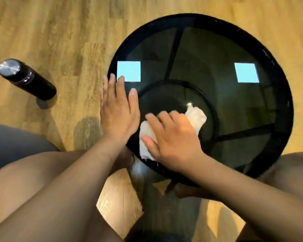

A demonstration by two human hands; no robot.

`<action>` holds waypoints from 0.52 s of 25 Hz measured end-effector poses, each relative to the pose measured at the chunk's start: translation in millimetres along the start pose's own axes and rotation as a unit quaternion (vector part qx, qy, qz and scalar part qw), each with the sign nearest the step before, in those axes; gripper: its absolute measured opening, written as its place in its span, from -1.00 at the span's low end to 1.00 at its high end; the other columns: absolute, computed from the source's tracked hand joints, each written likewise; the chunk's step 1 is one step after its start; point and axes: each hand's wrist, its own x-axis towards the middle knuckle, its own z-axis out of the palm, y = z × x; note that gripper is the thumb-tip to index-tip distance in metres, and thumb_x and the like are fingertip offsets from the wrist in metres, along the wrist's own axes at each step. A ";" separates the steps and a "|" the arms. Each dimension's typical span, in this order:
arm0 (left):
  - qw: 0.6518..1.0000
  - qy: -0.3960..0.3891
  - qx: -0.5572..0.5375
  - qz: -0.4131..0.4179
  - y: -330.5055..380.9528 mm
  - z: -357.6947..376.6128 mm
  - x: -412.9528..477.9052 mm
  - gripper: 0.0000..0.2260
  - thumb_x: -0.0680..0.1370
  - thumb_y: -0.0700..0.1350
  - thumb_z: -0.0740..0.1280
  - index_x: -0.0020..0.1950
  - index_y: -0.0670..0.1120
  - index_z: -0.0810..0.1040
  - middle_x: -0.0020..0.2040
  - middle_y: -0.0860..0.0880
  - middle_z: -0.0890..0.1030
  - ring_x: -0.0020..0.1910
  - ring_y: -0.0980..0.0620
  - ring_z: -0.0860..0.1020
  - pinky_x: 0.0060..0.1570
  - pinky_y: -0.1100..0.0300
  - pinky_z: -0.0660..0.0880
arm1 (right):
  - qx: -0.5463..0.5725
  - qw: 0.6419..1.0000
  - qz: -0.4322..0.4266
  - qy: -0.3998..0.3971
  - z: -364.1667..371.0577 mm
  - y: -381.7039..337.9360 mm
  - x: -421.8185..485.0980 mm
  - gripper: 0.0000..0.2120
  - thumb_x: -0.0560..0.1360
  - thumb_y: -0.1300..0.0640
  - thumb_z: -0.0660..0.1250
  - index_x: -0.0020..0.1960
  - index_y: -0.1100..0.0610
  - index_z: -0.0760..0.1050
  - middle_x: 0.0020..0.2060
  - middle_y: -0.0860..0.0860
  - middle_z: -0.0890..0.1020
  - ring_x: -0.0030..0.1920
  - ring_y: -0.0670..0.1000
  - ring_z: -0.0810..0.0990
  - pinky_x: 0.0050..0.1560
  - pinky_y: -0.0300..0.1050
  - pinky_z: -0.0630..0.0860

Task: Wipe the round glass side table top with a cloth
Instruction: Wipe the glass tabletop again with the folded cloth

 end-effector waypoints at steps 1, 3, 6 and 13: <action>1.000 -0.002 0.010 0.005 0.8 -1.3 -0.5 -0.47 0.64 0.09 -0.06 0.54 -0.15 0.23 0.59 -0.17 0.20 0.60 -0.11 0.04 0.56 -0.05 0.00 | 0.022 1.000 -0.004 -0.011 -3.9 -8.2 -27.4 -0.48 0.58 -0.23 0.05 0.32 0.12 0.42 0.02 0.12 0.56 -0.07 0.13 0.48 -0.03 0.05 0.39; 1.000 0.006 0.023 0.003 2.6 1.0 5.3 -0.50 0.65 0.06 -0.04 0.53 -0.14 0.25 0.58 -0.16 0.22 0.60 -0.11 0.06 0.56 -0.05 0.03 | 0.014 1.000 0.011 -0.021 -8.1 -2.3 -49.6 -0.49 0.56 -0.28 0.07 0.28 0.06 0.45 0.04 0.10 0.56 -0.01 0.13 0.48 0.01 0.05 0.36; 1.000 0.009 0.010 -0.012 0.8 1.1 1.0 -0.54 0.67 0.04 -0.02 0.52 -0.12 0.27 0.58 -0.11 0.24 0.60 -0.07 0.08 0.55 -0.01 0.05 | -0.036 0.996 0.084 -0.014 -18.5 31.6 -65.5 -0.53 0.55 -0.25 0.14 0.27 0.04 0.46 0.06 0.14 0.58 0.05 0.25 0.53 0.06 0.13 0.36; 1.000 0.009 0.009 -0.014 1.9 -0.1 2.1 -0.56 0.67 0.04 0.00 0.48 -0.13 0.31 0.56 -0.11 0.27 0.60 -0.06 0.07 0.57 0.01 -0.04 | 0.007 0.929 0.369 0.022 -49.5 144.9 -97.4 -0.31 0.50 -0.35 0.15 0.47 0.04 0.27 0.33 0.27 0.44 0.31 0.34 0.40 0.23 0.17 0.41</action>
